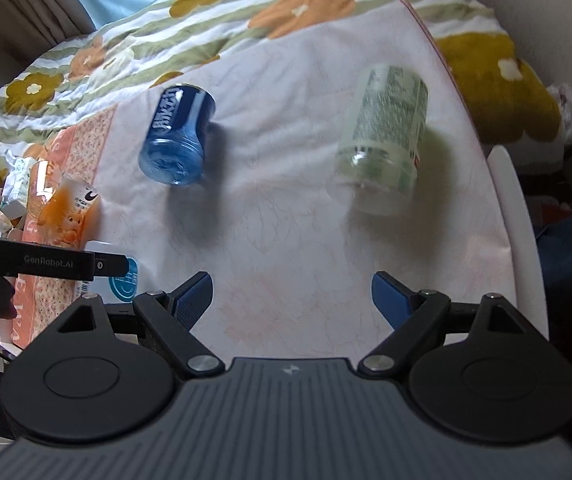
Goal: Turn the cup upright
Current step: 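Grasp the white cup with the left gripper while the right gripper releases it, then rotate the white cup with the left gripper until its opening faces up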
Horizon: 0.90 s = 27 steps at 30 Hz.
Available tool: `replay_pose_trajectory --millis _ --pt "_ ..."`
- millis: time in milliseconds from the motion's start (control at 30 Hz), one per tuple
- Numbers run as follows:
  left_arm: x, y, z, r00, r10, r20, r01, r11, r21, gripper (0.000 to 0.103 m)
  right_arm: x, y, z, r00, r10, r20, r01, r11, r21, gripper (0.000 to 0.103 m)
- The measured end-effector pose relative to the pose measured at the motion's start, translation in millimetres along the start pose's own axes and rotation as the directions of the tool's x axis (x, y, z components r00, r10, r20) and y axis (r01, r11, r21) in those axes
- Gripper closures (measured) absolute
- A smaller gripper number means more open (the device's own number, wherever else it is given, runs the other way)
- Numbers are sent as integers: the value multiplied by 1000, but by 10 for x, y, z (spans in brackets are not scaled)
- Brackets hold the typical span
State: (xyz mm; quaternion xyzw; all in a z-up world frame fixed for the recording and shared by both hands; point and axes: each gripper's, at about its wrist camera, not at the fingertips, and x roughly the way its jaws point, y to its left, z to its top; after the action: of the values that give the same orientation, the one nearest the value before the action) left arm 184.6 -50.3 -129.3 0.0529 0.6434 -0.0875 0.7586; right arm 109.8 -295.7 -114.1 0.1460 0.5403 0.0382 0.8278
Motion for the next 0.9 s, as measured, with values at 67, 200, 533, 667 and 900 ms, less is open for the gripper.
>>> replay_pose_trajectory --millis 67,200,533,667,900 --pt "37 -7 24 1000 1 -20 0 1000 9 15 29 -29 18 1000 4 -4 -4 1000 12 1" --pt "125 4 59 998 -23 -58 23 1000 -5 26 75 -78 44 1000 7 -11 -7 1000 24 1" --pt "251 34 111 996 -44 -83 43 999 -15 38 120 -114 65 1000 8 -17 -8 1000 30 1" --pt "142 88 86 996 -68 -50 66 997 -32 39 98 -84 83 1000 9 -9 -9 1000 20 1" --pt "-201 17 -207 990 -27 140 25 1000 20 40 67 32 109 1000 16 7 -16 1000 3 1"
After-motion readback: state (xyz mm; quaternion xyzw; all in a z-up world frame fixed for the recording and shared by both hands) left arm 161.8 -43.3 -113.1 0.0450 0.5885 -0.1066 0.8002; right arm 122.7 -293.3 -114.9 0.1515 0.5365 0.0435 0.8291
